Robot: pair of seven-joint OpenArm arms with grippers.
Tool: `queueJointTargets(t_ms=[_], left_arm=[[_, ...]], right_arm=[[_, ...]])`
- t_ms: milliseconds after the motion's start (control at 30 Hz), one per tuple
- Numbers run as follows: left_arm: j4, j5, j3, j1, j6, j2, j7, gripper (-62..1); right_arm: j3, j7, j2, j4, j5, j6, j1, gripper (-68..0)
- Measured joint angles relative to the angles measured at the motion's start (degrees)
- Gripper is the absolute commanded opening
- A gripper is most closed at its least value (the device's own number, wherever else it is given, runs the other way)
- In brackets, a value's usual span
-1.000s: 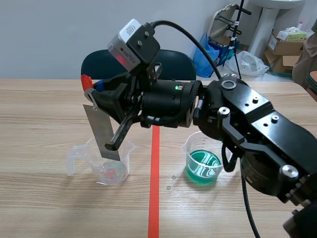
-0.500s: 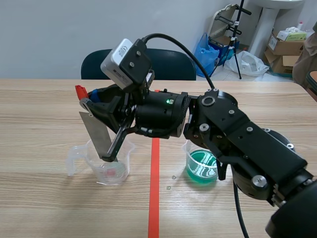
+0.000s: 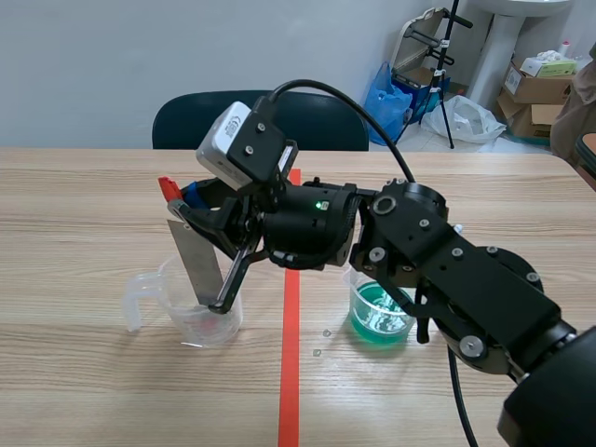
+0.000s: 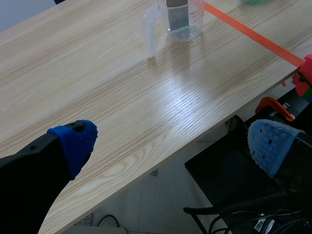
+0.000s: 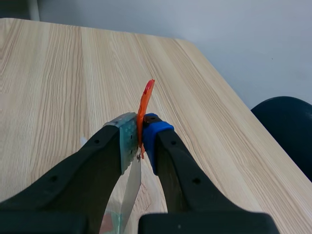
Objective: Do the redox reaction experiment
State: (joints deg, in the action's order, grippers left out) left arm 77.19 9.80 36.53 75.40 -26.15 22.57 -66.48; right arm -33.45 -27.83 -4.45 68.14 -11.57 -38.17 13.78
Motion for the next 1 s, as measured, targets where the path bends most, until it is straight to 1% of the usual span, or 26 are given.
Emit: queueJointTargets(t_ms=[300,367,400,433,500,600,633,700,733,833,867,1000], left_arm=[[0.0,0.0,0.0,0.0,0.0,0.0,0.0,1.4],[0.0,0.0,0.0,0.0,0.0,0.0,0.0,1.4],[0.0,0.0,0.0,0.0,0.0,0.0,0.0,1.4],[0.0,0.0,0.0,0.0,0.0,0.0,0.0,1.4],[0.0,0.0,0.0,0.0,0.0,0.0,0.0,1.4],[0.0,0.0,0.0,0.0,0.0,0.0,0.0,1.4],[0.0,0.0,0.0,0.0,0.0,0.0,0.0,1.4],[0.0,0.0,0.0,0.0,0.0,0.0,0.0,1.4],[0.0,0.0,0.0,0.0,0.0,0.0,0.0,1.4],[0.0,0.0,0.0,0.0,0.0,0.0,0.0,1.4],[0.0,0.0,0.0,0.0,0.0,0.0,0.0,1.4],[0.0,0.0,0.0,0.0,0.0,0.0,0.0,1.4]], right_arm=[[0.0,-0.1,0.0,0.0,0.0,0.0,0.0,-65.5],[0.0,-0.2,0.0,0.0,0.0,0.0,0.0,-64.3],[0.0,-0.2,0.0,0.0,0.0,0.0,0.0,-62.3],[0.0,-0.2,0.0,0.0,0.0,0.0,0.0,-59.6],[0.0,-0.2,0.0,0.0,0.0,0.0,0.0,-51.8],[0.0,-0.2,0.0,0.0,0.0,0.0,0.0,-35.2],[0.0,-0.2,0.0,0.0,0.0,-0.5,0.0,-29.4],[0.0,-0.2,0.0,0.0,0.0,-3.4,0.0,-19.1],[0.0,-0.2,0.0,0.0,0.0,-4.3,0.0,-14.6],[0.0,-0.3,-0.2,0.0,-0.6,-4.2,0.0,-2.7],[0.0,-0.4,-0.3,0.0,-0.6,-4.1,0.0,0.4],[0.0,-0.2,-0.5,0.0,-0.6,-4.1,0.0,0.4]])
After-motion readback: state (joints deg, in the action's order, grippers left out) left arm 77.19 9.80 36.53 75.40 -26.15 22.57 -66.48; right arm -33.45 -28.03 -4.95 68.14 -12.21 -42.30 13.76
